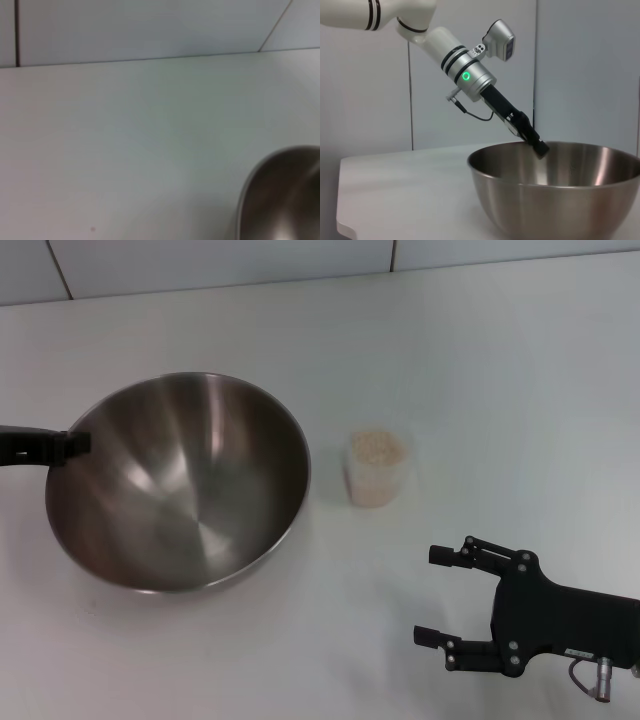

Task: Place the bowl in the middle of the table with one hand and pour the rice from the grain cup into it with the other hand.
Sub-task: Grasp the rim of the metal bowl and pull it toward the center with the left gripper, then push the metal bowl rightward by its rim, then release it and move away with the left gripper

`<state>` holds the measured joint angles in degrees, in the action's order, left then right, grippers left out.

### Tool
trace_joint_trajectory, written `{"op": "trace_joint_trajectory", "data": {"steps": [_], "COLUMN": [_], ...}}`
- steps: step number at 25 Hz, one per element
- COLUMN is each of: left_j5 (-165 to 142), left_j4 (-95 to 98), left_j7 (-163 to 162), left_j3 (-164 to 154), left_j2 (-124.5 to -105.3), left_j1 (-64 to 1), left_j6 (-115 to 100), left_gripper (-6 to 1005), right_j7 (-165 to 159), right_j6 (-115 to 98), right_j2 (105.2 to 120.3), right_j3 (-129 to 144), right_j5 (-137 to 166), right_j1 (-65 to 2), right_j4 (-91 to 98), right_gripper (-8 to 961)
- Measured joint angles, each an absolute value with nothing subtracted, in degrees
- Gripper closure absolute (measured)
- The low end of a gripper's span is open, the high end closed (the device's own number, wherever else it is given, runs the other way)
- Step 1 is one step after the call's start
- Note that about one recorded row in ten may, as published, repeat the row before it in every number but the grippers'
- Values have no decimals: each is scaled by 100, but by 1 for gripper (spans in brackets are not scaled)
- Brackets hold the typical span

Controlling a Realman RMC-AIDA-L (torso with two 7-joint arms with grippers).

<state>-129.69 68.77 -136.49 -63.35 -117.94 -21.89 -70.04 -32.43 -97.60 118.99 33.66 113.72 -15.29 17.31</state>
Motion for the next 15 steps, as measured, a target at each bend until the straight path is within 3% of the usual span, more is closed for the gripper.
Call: {"op": "trace_joint_trajectory", "data": {"steps": [15], "left_j5": [-12970], "left_j4": [6334], "left_j7": [-13415], "left_j3": [-5943], "left_j2": [-11827], "left_j1": [-2981], "left_j6": [-7234], "left_gripper": [958], "right_j7": [-3243], "right_j6": [-9780], "right_j2": [11899], "right_j3": [3366], "right_j5": [11372], "right_j1": [-1507], "right_j4": [1736], "right_gripper": [174]}}
